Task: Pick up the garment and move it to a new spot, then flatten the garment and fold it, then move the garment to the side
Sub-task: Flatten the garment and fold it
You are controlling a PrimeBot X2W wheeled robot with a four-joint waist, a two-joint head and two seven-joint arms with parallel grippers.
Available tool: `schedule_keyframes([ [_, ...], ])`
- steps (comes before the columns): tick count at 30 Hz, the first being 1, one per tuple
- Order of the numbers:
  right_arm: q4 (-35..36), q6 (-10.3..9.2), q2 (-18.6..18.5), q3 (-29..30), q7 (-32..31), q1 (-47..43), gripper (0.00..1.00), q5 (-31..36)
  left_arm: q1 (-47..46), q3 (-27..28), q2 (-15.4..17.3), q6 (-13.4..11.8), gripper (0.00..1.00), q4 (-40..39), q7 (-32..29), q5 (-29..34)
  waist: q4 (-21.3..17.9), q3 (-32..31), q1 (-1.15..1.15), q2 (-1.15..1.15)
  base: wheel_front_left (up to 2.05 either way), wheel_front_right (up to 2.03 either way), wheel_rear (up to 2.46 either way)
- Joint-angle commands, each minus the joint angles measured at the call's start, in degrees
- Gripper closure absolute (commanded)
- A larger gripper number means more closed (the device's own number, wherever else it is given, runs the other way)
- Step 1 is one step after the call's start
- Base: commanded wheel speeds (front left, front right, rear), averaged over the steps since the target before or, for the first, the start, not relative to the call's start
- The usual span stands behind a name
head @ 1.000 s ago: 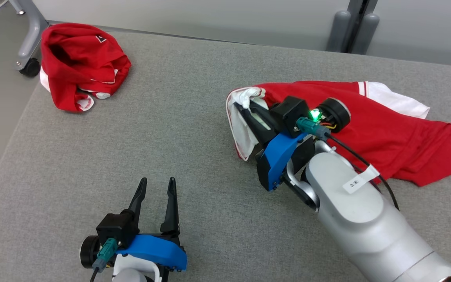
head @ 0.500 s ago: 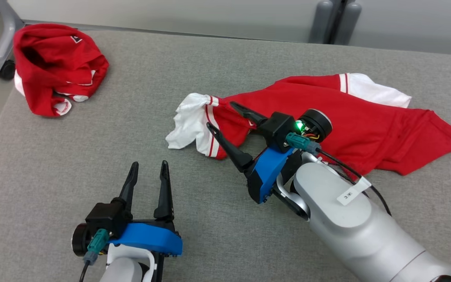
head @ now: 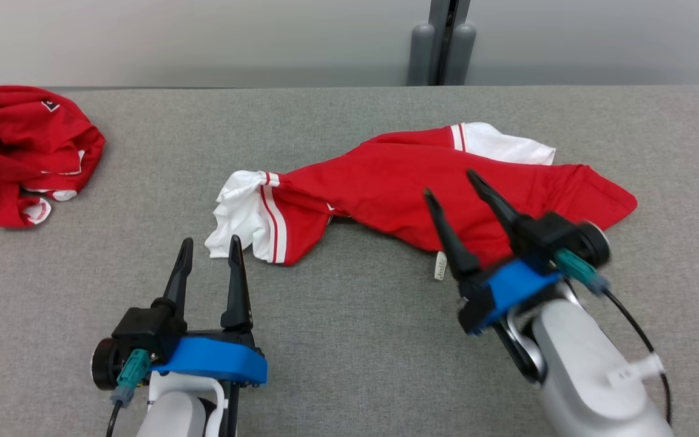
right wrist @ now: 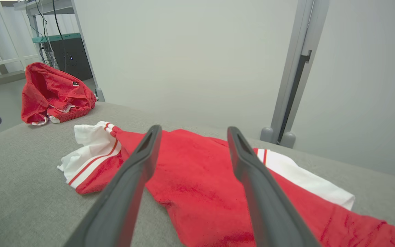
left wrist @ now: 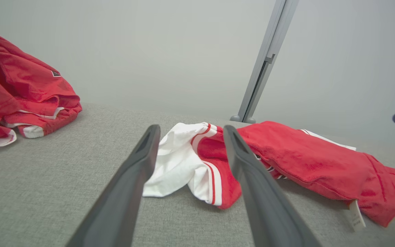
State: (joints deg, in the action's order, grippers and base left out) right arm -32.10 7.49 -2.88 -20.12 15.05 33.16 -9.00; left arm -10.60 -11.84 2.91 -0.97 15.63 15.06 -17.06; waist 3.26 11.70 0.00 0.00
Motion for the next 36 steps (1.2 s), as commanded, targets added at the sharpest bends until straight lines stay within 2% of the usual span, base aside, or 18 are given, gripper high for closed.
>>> schedule_keyframes([
  [1,2.41,0.01,-0.09,2.90,0.17,-4.06,0.00,1.64,0.78,-0.05,-0.02,0.02,0.00,-0.12,0.16,0.12,-0.64,-0.87,0.00,0.00,0.00,0.00,0.00],
  [8,13.29,0.01,-0.03,14.42,0.17,-19.96,0.00,4.37,2.61,-0.36,-0.02,-0.07,0.00,0.57,0.17,-0.16,-0.59,-2.58,0.00,0.00,0.00,0.00,0.00],
  [14,17.76,0.01,-0.02,17.34,0.18,-27.87,0.00,2.86,5.25,0.96,-0.03,-0.21,0.00,0.59,0.16,0.37,-0.78,-4.09,0.00,0.00,0.00,0.00,0.00],
  [29,15.74,0.01,-0.02,18.17,0.19,-30.33,0.00,2.55,6.61,0.57,-0.03,0.11,0.00,1.09,0.16,1.00,-0.64,-5.72,0.00,0.00,0.00,0.00,0.00],
  [36,6.87,0.01,-0.01,18.05,-1.77,-24.58,0.00,0.45,5.81,-0.56,-0.03,0.30,0.00,1.03,0.17,1.08,0.80,-4.86,0.00,0.00,0.00,0.00,0.00],
])
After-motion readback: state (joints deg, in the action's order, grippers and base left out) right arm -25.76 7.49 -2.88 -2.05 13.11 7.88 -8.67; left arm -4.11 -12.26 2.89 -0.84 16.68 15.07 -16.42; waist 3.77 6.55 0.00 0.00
